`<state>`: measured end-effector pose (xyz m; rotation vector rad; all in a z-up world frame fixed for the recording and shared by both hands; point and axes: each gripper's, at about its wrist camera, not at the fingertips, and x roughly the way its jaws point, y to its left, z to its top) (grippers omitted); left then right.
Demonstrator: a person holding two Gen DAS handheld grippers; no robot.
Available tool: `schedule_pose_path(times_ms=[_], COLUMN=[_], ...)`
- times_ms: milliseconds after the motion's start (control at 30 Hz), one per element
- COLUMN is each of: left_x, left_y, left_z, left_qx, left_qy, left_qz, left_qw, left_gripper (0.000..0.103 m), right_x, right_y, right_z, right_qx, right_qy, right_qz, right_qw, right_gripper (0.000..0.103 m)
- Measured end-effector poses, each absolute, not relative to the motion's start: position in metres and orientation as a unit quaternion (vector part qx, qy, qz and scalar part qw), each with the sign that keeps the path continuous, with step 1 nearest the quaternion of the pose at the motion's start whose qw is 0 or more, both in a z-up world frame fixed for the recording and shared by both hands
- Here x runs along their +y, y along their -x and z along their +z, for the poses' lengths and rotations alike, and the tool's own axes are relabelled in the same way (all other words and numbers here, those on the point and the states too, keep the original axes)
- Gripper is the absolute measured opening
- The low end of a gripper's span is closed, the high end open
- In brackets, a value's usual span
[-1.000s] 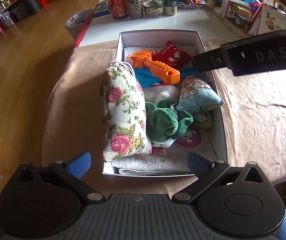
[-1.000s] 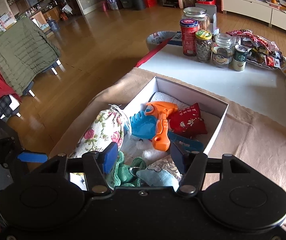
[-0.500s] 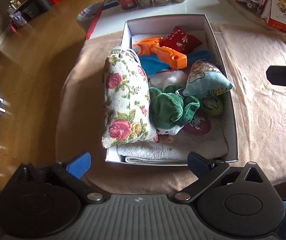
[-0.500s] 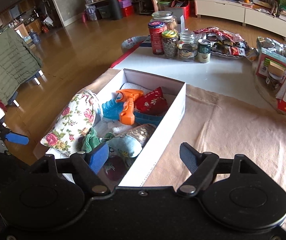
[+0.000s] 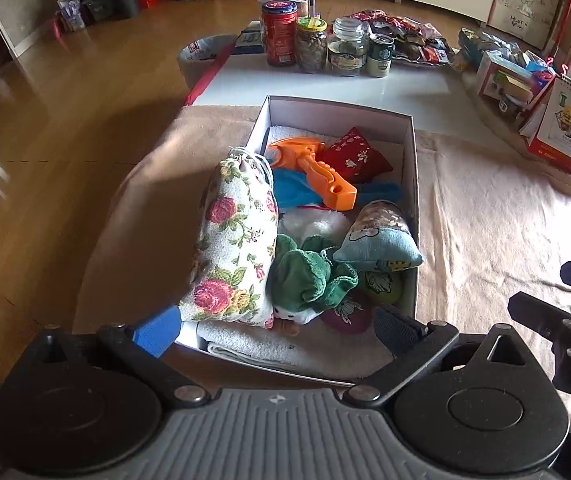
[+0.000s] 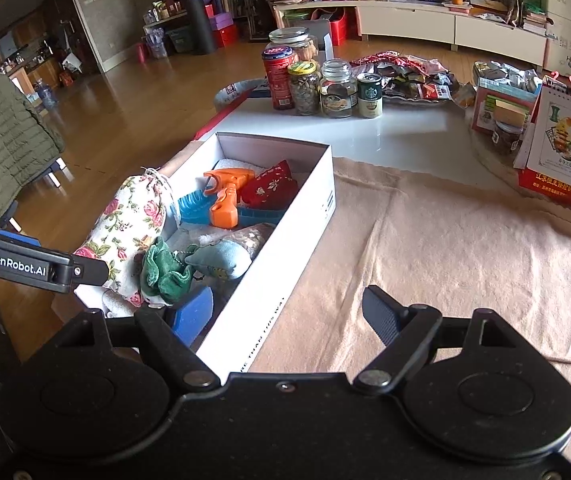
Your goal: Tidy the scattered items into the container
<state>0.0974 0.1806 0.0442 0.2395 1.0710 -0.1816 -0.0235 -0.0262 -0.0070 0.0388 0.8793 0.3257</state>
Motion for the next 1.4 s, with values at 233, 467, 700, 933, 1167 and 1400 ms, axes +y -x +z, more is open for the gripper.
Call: schedule_pose_path(times_ms=[233, 467, 700, 933, 1167, 1400], left_x=[0.174, 0.172, 0.165, 0.170, 0.162, 0.162], left_y=[-0.095, -0.095, -0.094, -0.098, -0.094, -0.094], left_z=[0.041, 0.041, 0.034, 0.027, 0.020, 0.014], left_qx=[0.516, 0.526, 0.528, 0.557, 0.551, 0.560], left_qy=[-0.103, -0.111, -0.165, -0.115, -0.138, -0.120], left_qz=[-0.104, -0.090, -0.073, -0.091, -0.088, -0.105], left_qw=[0.844, 0.838, 0.830, 0.818, 0.818, 0.813], left_gripper=[0.102, 0.102, 0.102, 0.101, 0.101, 0.101], right_x=[-0.028, -0.023, -0.020, -0.016, -0.013, -0.012], right_y=[0.023, 0.020, 0.016, 0.018, 0.017, 0.017], right_z=[-0.013, -0.010, -0.011, -0.009, -0.009, -0.009], right_qx=[0.425, 0.421, 0.422, 0.418, 0.415, 0.414], right_qy=[-0.016, 0.012, 0.018, 0.031, 0.037, 0.039], right_qz=[0.155, 0.163, 0.170, 0.173, 0.177, 0.179], right_qw=[0.892, 0.892, 0.890, 0.891, 0.892, 0.892], right_gripper=[0.079, 0.080, 0.080, 0.080, 0.080, 0.080])
